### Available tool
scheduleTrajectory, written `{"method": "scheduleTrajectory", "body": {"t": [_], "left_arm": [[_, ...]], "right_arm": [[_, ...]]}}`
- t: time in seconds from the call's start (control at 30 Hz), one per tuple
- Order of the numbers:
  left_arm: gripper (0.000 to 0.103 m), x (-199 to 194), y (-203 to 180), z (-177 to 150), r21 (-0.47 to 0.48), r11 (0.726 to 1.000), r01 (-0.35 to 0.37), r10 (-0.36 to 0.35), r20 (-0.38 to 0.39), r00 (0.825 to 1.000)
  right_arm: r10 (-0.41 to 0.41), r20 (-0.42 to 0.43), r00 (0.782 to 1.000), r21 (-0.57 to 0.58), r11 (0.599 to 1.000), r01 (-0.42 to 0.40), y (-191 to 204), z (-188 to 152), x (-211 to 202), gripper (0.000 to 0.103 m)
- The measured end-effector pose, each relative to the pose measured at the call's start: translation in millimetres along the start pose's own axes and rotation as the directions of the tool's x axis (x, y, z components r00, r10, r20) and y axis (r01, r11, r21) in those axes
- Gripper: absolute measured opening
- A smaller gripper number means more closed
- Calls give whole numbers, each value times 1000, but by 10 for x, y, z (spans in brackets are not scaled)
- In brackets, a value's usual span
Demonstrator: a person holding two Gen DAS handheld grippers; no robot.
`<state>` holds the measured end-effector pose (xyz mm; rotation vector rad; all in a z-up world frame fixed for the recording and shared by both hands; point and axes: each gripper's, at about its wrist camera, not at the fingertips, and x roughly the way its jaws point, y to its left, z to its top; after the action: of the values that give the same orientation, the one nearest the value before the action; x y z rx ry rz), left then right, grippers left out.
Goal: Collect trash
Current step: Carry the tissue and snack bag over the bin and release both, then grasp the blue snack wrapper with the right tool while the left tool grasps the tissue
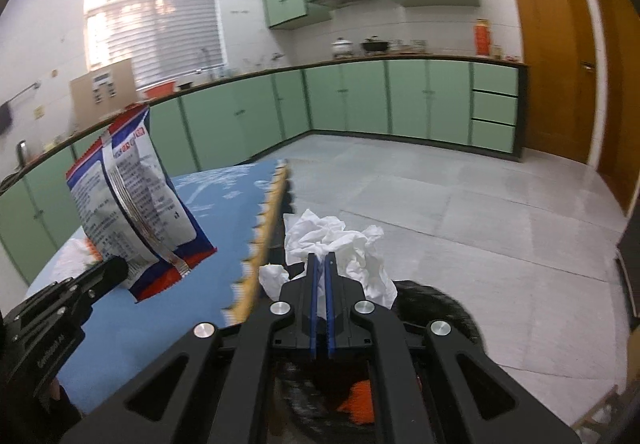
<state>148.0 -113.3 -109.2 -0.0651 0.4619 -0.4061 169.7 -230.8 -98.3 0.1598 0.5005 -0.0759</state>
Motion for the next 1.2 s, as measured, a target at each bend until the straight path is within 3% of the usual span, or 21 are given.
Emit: {"method": "scheduleTrajectory", "body": {"t": [0.2, 0.4, 0.57, 0.63, 0.73, 1.0, 1.1, 1.17, 1.2], "left_arm": [[1, 287, -335, -56, 33, 999, 43, -42, -30, 999], [2, 618, -514, -125, 48, 995, 84, -78, -126, 989], [9, 897, -566, -150, 41, 995, 96, -86, -208, 974], [21, 966, -560, -152, 38, 995, 94, -83, -223, 971], [26, 1044, -542, -142, 30, 995, 92, -82, -237, 968], [28, 829, -429, 14, 11, 997, 81, -78, -164, 983], [35, 592, -297, 122, -2, 999, 50, -50, -106, 993], [41, 431, -184, 189, -1, 1000, 15, -15, -69, 998], [46, 340, -108, 216, -2, 1000, -9, 9, -51, 999]], "right_arm": [[-51, -12, 999, 34, 998, 52, -345, -36, 47, 4], [-77, -47, 996, 81, 993, 80, -596, -78, 199, 4], [-91, -85, 992, 110, 989, 100, -753, -147, 301, 8], [-93, -102, 990, 113, 988, 104, -789, -171, 357, 9], [-96, -114, 989, 125, 986, 110, -838, -201, 393, 17], [-85, -87, 993, 128, 987, 96, -799, -190, 264, 23], [-70, -56, 996, 112, 991, 76, -683, -126, 161, 37], [-53, -35, 998, 96, 994, 56, -561, -53, 99, 57], [-41, -20, 999, 80, 996, 43, -453, -12, 62, 60]]}}
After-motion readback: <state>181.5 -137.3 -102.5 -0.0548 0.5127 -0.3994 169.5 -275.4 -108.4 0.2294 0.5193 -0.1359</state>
